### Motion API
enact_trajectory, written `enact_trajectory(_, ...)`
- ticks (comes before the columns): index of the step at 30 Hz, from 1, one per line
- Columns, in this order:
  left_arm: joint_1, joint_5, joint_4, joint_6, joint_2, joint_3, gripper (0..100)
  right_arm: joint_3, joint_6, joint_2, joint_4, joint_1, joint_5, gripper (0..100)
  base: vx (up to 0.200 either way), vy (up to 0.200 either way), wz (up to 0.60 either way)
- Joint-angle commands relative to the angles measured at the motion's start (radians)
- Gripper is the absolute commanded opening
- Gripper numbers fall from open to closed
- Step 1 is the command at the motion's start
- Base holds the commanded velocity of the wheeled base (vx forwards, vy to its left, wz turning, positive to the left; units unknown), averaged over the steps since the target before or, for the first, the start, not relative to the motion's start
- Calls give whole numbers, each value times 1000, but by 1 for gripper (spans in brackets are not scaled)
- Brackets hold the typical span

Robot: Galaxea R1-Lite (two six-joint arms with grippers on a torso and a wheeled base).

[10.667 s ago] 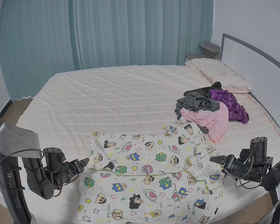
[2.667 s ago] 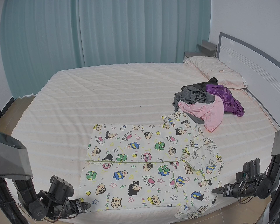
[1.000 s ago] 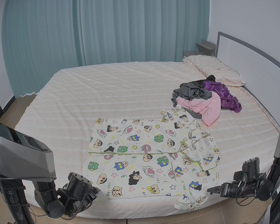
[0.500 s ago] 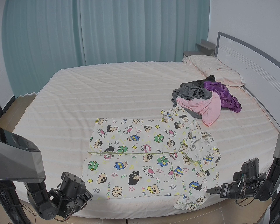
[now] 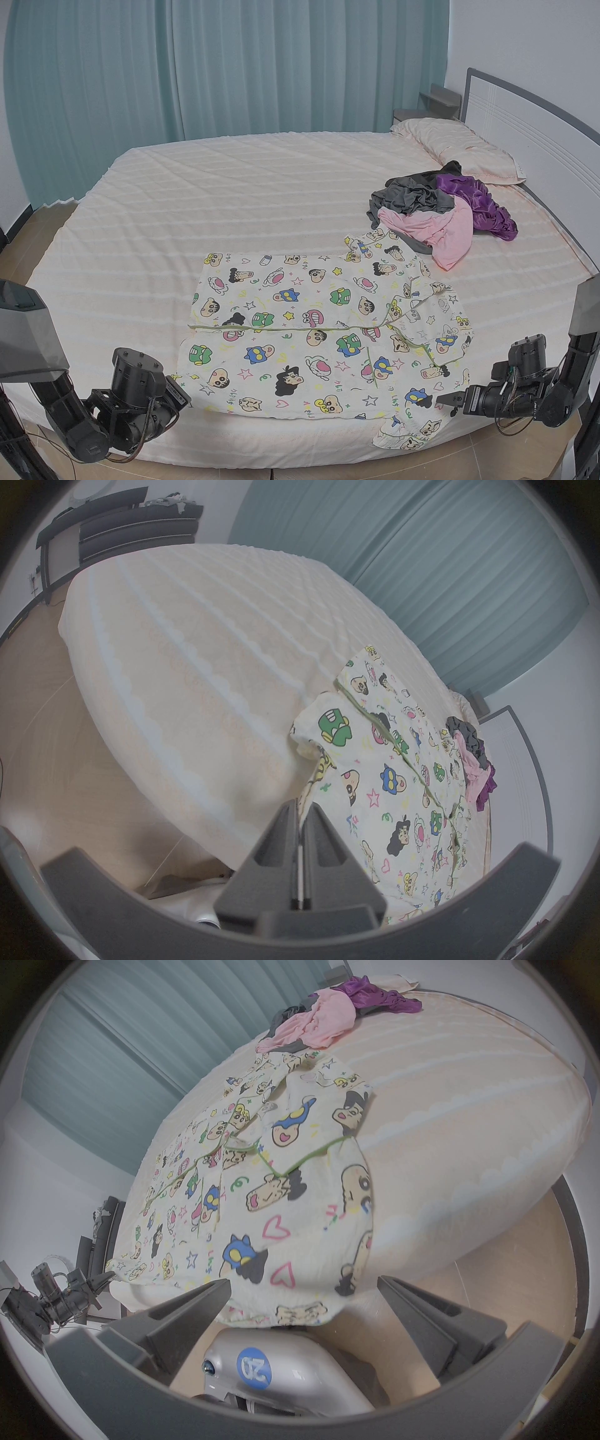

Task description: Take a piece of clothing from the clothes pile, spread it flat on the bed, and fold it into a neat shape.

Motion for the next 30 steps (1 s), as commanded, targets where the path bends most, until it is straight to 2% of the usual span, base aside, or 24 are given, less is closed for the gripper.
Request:
enact_trajectory(1, 12, -6, 2, 21, -51, 2, 0, -45, -7, 126, -58, -2, -1, 100, 0, 0, 0)
enact_trajectory(5, 11, -8, 0, 20, -46, 7, 0, -46, -42, 174, -112, -2, -4, 100, 0, 0, 0)
enact_trajectory(11, 11, -9, 0, 20, -48, 8, 0, -45, -50, 184, -177, -2, -5, 100, 0, 0, 0)
enact_trajectory(12, 11, -9, 0, 20, -48, 8, 0, -45, -50, 183, -185, -2, -5, 0, 0, 0, 0)
enact_trajectory(23, 11, -9, 0, 18, -46, 14, 0, -100, -56, 121, -227, -16, -19, 0, 0, 0, 0)
enact_trajectory(30, 11, -8, -1, 17, -48, 19, 0, -250, -61, 77, -124, -19, -21, 0, 0, 0, 0)
